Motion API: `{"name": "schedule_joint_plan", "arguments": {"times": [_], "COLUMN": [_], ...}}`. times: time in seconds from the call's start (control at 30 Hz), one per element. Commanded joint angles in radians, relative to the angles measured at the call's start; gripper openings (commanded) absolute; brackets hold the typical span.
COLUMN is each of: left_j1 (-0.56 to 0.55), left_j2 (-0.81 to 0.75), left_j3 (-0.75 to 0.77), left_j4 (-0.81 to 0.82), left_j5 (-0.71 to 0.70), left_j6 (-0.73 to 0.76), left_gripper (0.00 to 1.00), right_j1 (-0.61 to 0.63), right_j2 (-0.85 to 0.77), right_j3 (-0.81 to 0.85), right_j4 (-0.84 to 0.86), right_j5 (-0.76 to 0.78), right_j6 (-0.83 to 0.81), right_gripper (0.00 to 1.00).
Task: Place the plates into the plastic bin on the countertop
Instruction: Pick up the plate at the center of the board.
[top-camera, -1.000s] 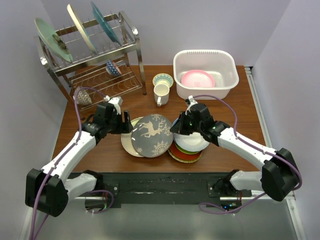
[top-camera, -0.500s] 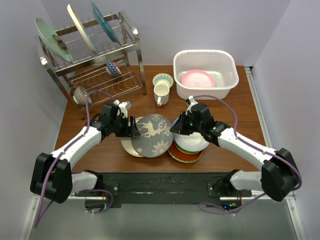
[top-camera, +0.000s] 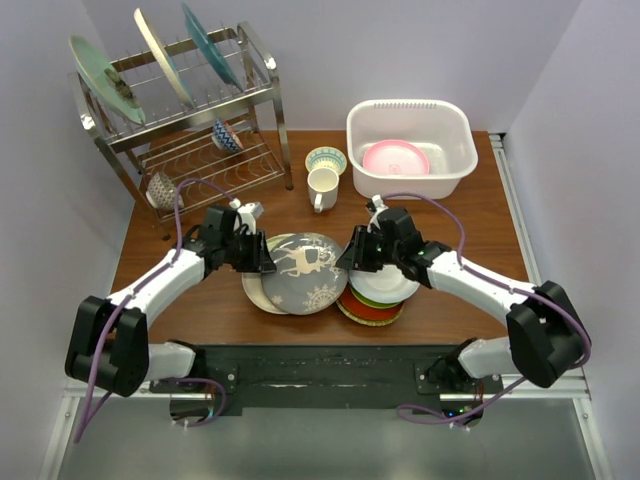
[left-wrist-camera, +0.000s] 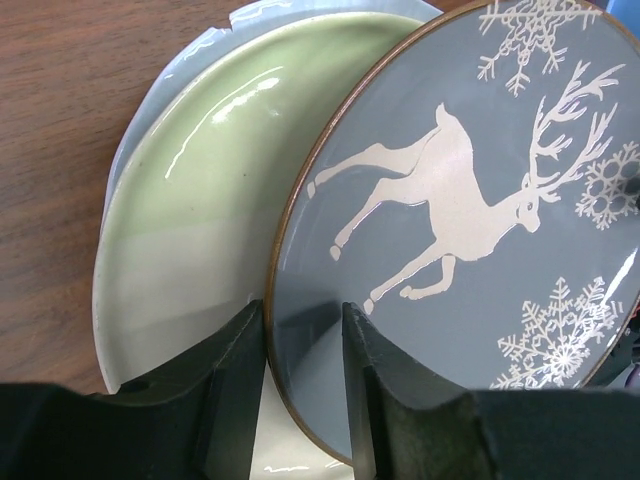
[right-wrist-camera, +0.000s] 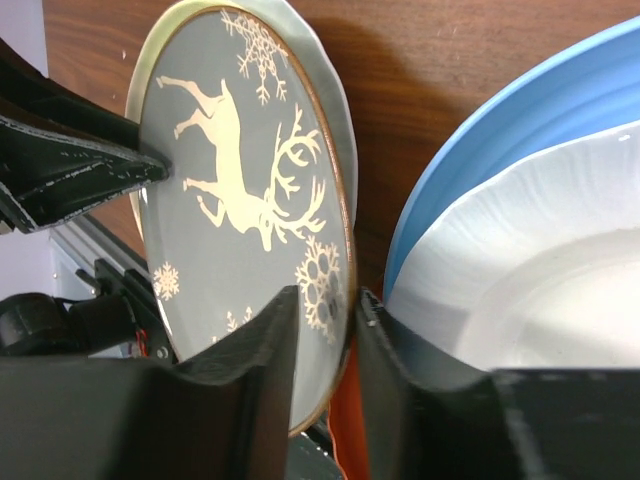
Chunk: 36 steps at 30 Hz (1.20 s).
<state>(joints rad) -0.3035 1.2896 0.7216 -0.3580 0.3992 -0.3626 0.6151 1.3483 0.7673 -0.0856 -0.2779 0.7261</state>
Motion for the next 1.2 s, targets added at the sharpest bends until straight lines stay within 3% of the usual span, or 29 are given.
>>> {"name": "schedule_joint_plan", "arguments": {"times": [0.0,0.2,0.43,0.67,0.8,0.83,0.9,1.0,1.17], "left_j1": [-0.011,-0.013,-0.011,-0.011,-0.011,-0.011,-0.011,-0.011,-0.009], "left_j2": [0.017,0.022,0.022,0.020,0.019,0.020,0.013,-0.018,-0.098], "left_j3": [-0.005,-0.004,-0.004,-0.002,-0.002,-0.001,0.002,0.006,0.010], "left_j4": [0.005,0.002,0.002,0.001,-0.001,-0.002,-0.006,-0.009,-0.009], "left_j5": [0.066,0.061,0.058,0.058,0.056,0.056,0.046,0.026,-0.025], "left_j6": [0.005,0.005,0.005,0.007,0.007,0.007,0.008,0.010,0.011], "left_gripper": [0.39,0.38,0.38,0.38,0.38,0.38,0.38,0.43,0.60], "right_j1": [0.014,0.011,-0.003,-0.003,-0.005,-0.005,-0.005,-0.005,-0.006], "right_j2": [0.023,0.058,0.117,0.157,0.153,0.152,0.143,0.118,0.071], "right_j3": [0.006,-0.019,-0.077,-0.091,-0.088,-0.088,-0.088,-0.074,-0.043], "right_j4": [0.129,0.217,0.470,0.564,0.570,0.567,0.560,0.511,0.396], "right_j5": [-0.121,-0.199,-0.328,-0.372,-0.377,-0.377,-0.369,-0.345,-0.304], "right_j6": [0.019,0.062,0.185,0.236,0.240,0.240,0.239,0.219,0.162], "right_gripper": [0.37,0.37,0.36,0.34,0.21,0.10,0.01,0.00,0.00]}}
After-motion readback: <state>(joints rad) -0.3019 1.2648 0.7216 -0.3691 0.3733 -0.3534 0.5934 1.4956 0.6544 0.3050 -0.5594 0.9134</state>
